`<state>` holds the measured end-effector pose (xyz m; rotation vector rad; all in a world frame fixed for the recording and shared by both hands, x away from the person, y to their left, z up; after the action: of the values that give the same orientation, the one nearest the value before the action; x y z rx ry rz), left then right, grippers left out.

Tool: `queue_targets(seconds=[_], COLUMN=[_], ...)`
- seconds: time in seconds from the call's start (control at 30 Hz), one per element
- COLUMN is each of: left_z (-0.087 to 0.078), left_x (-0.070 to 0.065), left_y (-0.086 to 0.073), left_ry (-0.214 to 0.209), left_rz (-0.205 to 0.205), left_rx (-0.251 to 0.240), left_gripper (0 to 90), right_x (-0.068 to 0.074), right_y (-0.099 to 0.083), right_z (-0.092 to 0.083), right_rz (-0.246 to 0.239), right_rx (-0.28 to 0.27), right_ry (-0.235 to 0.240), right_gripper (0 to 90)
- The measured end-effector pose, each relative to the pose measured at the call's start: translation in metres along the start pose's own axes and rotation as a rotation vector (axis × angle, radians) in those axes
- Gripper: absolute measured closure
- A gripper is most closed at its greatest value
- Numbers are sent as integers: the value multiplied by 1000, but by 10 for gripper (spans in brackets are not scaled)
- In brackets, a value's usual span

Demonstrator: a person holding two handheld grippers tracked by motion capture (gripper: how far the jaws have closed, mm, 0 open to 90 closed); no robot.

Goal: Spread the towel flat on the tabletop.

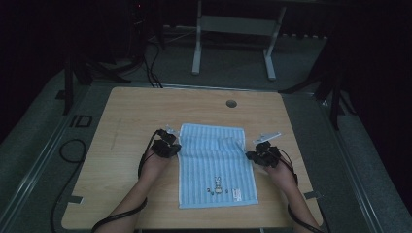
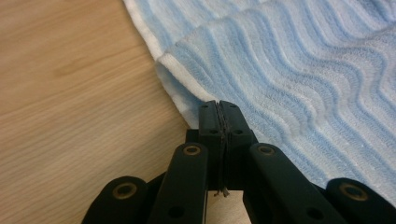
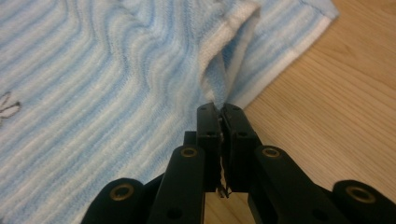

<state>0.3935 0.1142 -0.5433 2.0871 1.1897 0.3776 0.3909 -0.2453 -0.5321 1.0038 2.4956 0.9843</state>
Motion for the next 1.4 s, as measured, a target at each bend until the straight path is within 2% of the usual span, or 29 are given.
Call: queue_targets(seconds=[0.1, 0.13, 0.2, 0.23, 0.3, 0.33, 0.37, 0.43, 0.47, 0.53, 0.6, 0.7, 0.83, 0.93, 1.0, 1.03, 1.13, 1.27, 1.33, 1.4], left_z=[-2, -2, -3, -4, -9, -13, -19, -29, -35, -45, -53, -58, -56, -50, -46, -45, -43, -35, -29, -22], left_x=[0, 1, 4, 5, 7, 6, 3, -4, -7, -16, -28, -45, -58, -61, -61, -60, -61, -57, -55, -49], left_y=[0, 0, -1, -2, -3, -3, -4, -6, -8, -14, -21, -33, -50, -61, -65, -65, -62, -52, -46, -38], left_ry=[-2, 7, 19, 16, 12, -14, -30, -9, -38, -88, -143, -198, -245, -246, -242, -237, -213, -165, -139, -109], left_rz=[-2, 5, -3, -11, -30, -35, -23, 9, 17, 33, 74, 118, 143, 160, 150, 147, 170, 189, 207, 203], left_rx=[-4, 1, 1, 0, -8, -26, -32, -39, -53, -62, -64, -48, -7, 34, 38, 31, 31, 31, 29, 23], left_gripper=[881, 881, 880, 848, 683, 629, 593, 504, 467, 456, 421, 421, 422, 428, 432, 442, 503, 660, 726, 795], right_x=[-2, -5, -9, -12, -14, -14, -12, -5, -1, 9, 20, 33, 42, 45, 46, 47, 49, 44, 39, 33], right_y=[-1, -2, -3, -4, -5, -5, -5, -4, -4, -5, -6, -10, -18, -24, -27, -27, -27, -24, -21, -18], right_z=[-1, -3, -5, -8, -16, -19, -23, -30, -32, -34, -33, -29, -19, -11, -6, -6, -6, -3, 0, 4], right_rz=[6, 26, 28, 39, 54, 51, 45, 28, 12, -14, -32, -65, -79, -80, -92, -92, -110, -106, -97, -82], right_rx=[4, 0, 6, 7, -26, -35, -47, -71, -68, -68, -68, -56, -23, 4, 29, 22, 22, 18, 13, 5], right_ry=[-12, -16, -62, -75, -57, -53, -38, -13, -3, 12, 50, 70, 84, 84, 58, 53, 41, 33, 21, 13], right_gripper=[852, 852, 852, 845, 835, 815, 803, 760, 740, 714, 664, 612, 588, 588, 590, 593, 696, 822, 837, 843])
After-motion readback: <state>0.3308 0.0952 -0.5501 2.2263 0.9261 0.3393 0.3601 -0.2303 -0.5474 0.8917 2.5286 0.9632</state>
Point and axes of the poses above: each handheld gripper's, and its own axes: z roughly forward along the jaws, y roughly out of its top, x roughly to its left, the point moved 1 cm from there along z, roughly forward along the jaws, and after that the axes turned 6 degrees about -x, right-handed, at the moved point
